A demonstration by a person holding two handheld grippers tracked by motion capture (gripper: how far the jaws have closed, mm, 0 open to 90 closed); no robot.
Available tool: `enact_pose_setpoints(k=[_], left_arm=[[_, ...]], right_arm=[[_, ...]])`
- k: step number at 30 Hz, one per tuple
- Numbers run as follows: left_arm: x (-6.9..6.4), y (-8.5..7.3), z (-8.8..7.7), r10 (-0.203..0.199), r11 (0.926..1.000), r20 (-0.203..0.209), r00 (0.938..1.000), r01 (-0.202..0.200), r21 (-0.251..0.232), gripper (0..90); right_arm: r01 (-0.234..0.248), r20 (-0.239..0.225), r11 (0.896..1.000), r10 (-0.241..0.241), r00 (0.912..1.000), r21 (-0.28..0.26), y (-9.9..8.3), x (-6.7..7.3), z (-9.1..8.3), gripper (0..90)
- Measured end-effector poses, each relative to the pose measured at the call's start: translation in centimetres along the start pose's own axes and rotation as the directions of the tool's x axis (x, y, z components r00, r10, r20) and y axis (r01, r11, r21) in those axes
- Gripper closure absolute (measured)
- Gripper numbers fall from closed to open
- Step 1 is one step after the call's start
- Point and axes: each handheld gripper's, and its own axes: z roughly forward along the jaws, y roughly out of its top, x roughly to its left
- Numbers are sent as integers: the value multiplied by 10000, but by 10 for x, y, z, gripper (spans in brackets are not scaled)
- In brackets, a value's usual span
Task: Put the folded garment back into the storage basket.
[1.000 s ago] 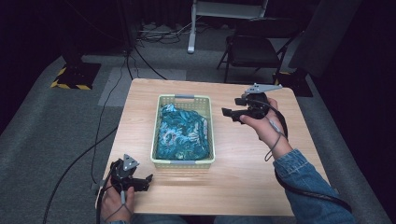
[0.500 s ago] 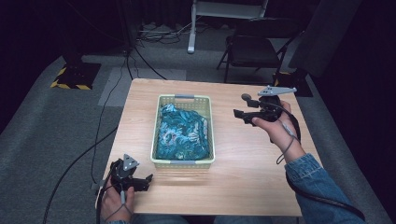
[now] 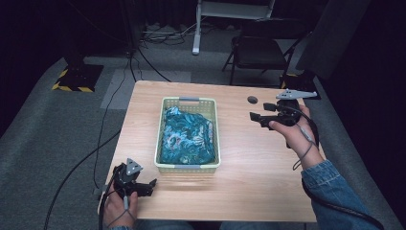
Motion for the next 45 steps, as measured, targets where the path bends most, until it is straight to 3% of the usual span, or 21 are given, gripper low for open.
enact_pose_setpoints(k=[31,45], left_arm=[[0,0,0,5,10000,-2,10000,-5,1,3],[0,0,0,11,10000,1,10000,-11,6,3]], right_arm=[[-573,571,9984,574,9967,-42,-27,-31,-32,253],[-680,1059,9977,679,9921,-30,-42,-47,-51,239]])
